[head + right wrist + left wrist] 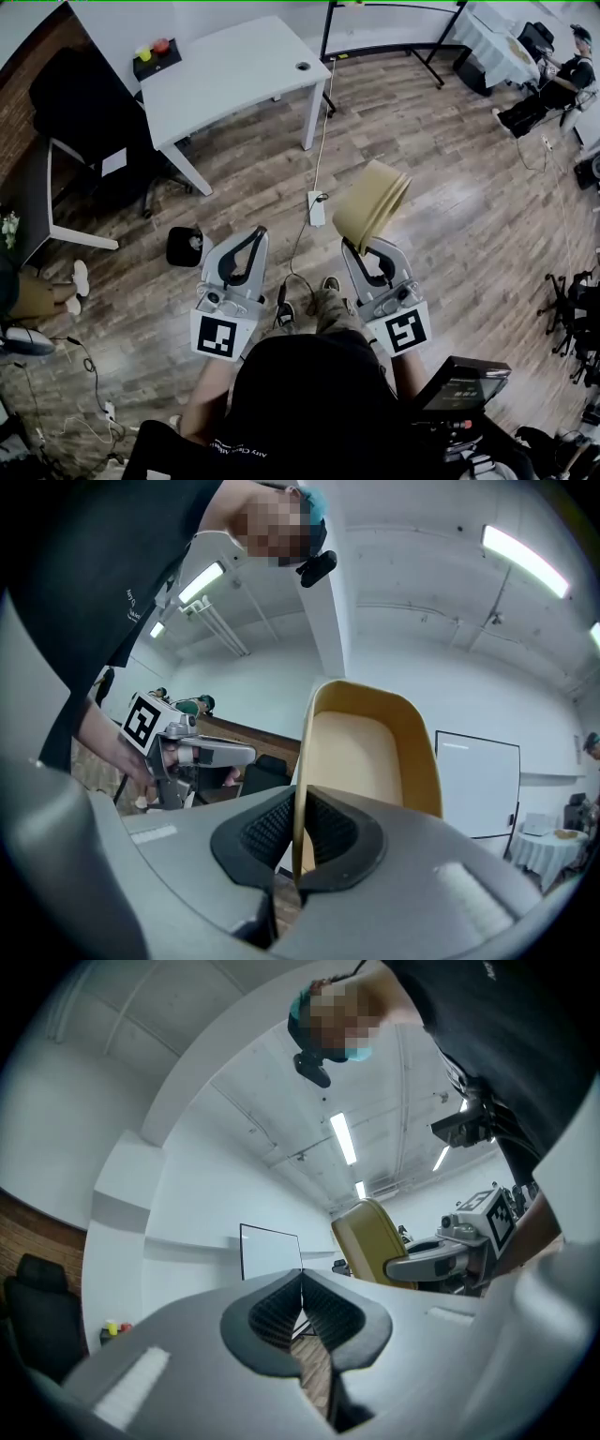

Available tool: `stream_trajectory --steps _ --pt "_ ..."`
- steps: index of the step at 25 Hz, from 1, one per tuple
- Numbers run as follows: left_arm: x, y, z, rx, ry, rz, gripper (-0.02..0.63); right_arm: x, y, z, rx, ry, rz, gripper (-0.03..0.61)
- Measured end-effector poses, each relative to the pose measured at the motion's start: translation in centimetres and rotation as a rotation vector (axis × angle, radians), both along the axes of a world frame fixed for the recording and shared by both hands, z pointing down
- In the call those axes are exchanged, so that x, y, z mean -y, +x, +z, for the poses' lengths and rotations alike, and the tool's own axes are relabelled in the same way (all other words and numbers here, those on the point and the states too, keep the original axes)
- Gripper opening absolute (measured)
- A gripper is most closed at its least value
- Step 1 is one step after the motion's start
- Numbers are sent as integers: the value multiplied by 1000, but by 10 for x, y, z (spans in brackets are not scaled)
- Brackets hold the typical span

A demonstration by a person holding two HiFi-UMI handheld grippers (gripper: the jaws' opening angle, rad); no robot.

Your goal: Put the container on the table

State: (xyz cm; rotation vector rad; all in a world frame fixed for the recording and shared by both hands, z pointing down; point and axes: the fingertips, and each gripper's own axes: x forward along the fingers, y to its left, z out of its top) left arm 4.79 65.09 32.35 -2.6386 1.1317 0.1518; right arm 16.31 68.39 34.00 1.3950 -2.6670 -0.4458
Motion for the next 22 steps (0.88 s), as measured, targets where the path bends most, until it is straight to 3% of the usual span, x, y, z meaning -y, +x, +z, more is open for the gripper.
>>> stream_trajectory --steps 9,14,22 --pt "99 75 10 23 -26 -101 3 103 59 17 -16 17 -143 28" --pt "146 112 -1 -7 -37 -147 3 160 91 16 -36 2 -220 28" --pt "190 126 -7 14 -51 -199 3 207 96 10 -14 -2 -286 28"
